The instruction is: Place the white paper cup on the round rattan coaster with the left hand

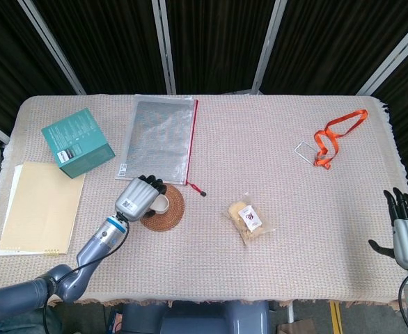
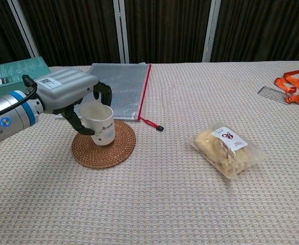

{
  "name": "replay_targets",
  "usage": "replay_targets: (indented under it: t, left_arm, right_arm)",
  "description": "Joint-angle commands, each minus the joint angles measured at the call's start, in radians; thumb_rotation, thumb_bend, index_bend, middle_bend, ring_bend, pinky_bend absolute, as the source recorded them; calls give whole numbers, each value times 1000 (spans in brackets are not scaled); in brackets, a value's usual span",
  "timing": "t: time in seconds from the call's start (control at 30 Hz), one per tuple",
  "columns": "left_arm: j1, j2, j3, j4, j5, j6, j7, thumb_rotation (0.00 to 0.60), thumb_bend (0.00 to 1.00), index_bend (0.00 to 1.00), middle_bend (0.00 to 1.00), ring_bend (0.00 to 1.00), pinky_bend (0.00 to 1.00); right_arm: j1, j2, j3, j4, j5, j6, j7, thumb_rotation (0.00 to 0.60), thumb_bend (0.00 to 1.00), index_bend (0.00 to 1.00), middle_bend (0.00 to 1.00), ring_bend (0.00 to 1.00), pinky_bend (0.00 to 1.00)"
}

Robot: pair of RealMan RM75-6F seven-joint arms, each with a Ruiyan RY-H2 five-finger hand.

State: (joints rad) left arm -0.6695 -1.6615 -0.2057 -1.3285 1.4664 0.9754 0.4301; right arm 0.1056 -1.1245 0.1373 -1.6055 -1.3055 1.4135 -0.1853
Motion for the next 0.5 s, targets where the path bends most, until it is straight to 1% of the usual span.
replay_targets:
  t: [0.03,0.07,0.1,0.13,0.2,0.23,0.3,0.4,0.5]
  left_arm:
    - [-8,-14,6,15,-7,1,4,600,29,353,251,251,453]
    - [-10,-18,8,18,-13,-1,5,600,17,299,178,196,419]
    - [-11,-20,11,15,-27,-11,11,600,5,201,80,106,337]
    - [-12,-17,14,7,-43,-23,26,600,0,105,16,36,239]
    - [-13,-8,18,-17,-72,-39,63,600,0,17,0,0,103]
    - [-13,-4,18,-33,-81,-37,80,600,0,1,0,0,57]
    - [-11,6,17,-64,-86,-19,99,600,0,0,0,0,15]
    - [-3,36,15,-113,-80,19,112,600,0,0,0,0,0]
    - [22,96,11,-182,-70,76,116,600,0,0,0,0,0]
  right_arm:
    - [0,1,1,2,3,-1,3,600,0,0,0,0,0]
    - [0,2,1,2,4,-2,4,600,0,0,0,0,0]
    - [0,2,1,2,4,-2,4,600,0,0,0,0,0]
    - [-1,3,1,2,4,-1,5,600,0,0,0,0,0]
    - [-1,4,0,1,2,1,6,600,0,0,0,0,0]
    - [-2,4,0,0,1,2,6,600,0,0,0,0,0]
    - [-2,5,-1,-2,0,4,7,600,0,0,0,0,0]
    - [-3,7,-2,-5,-4,6,10,600,0,0,0,0,0]
    - [-4,10,-5,-9,-11,8,15,600,0,0,0,0,0]
